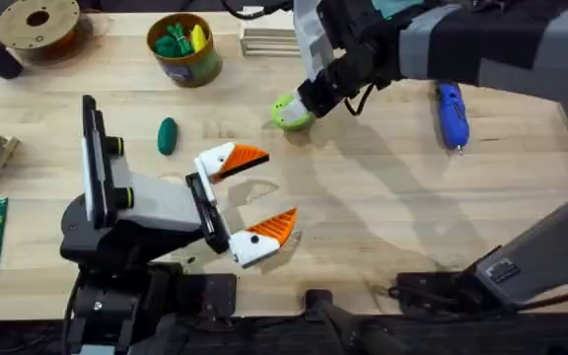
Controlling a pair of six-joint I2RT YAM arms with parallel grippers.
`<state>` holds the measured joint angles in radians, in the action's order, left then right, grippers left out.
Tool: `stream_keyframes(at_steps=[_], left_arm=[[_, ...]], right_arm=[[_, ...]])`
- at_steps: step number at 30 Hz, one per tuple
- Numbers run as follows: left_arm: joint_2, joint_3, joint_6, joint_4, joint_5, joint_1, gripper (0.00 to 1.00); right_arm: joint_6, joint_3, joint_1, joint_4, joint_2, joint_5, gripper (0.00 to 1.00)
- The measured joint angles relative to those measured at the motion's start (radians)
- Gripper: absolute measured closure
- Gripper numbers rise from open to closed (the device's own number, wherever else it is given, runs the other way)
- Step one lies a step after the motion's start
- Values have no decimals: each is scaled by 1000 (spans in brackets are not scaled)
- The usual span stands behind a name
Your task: Pick up the gripper from the table and insert it into the empty holder that is missing its gripper. Then pick up a screw, insert it into the mounting hole, and use the screwdriver to tighten it. Finally, clean up the table by picking up the vegetable and placing it into the bucket.
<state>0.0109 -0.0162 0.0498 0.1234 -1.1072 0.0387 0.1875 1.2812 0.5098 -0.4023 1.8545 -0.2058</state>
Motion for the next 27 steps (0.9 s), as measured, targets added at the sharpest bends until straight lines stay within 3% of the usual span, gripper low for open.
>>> stream_keyframes(at_steps=[27], left_arm=[[0, 0, 0, 0, 0, 0, 15]], right_arm=[[0, 15, 0, -37, 26, 3, 409]])
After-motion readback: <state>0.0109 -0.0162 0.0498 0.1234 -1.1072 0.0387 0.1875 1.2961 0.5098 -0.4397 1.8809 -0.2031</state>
